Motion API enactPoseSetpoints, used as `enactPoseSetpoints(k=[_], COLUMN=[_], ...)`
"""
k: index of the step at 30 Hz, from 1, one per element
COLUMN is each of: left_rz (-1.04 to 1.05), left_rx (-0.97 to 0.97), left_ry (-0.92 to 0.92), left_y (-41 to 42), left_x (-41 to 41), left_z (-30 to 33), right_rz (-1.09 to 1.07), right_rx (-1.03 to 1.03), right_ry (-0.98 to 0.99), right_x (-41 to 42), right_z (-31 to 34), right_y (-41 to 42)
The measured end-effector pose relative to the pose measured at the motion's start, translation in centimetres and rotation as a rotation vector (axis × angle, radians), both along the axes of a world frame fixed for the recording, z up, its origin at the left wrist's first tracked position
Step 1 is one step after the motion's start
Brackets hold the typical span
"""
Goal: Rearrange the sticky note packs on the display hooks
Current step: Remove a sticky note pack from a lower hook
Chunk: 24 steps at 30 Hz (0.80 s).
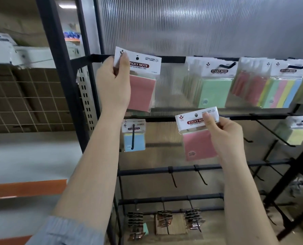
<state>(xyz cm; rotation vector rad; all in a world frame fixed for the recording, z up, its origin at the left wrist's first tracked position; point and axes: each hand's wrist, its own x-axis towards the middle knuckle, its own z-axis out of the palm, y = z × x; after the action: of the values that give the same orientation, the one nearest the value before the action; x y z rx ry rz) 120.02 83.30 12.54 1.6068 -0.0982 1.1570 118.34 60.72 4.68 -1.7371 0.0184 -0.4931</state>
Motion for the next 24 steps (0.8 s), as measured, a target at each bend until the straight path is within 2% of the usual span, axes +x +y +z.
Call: enactPoseSetpoints(k=[10, 15, 19, 24], left_rz=[0.037, 0.132, 0.173, 0.184], left_rx=[-0.029, -0.026, -0.091, -0.080], left_ry=[0.054, 0.117, 0.101, 0.068], left_y=[-0.2, 0.1, 0.2, -0.2], left_x=[2.0, 3.4, 4.5, 5.1], left_z=[-1.4, -1.0, -0.9, -1.1], right_rz=[0.011, 0.017, 0.018, 0.013], right_rx=[-0.019, -0.016, -0.012, -0.008], right_ry=[-0.014, -0.001, 0.008, 0.020], right_x=[1.4, 1.5, 1.7, 1.7], right_z=[-0.1, -0.2, -0.3, -0.4], right_y=[-0.2, 0.1, 0.3, 0.8])
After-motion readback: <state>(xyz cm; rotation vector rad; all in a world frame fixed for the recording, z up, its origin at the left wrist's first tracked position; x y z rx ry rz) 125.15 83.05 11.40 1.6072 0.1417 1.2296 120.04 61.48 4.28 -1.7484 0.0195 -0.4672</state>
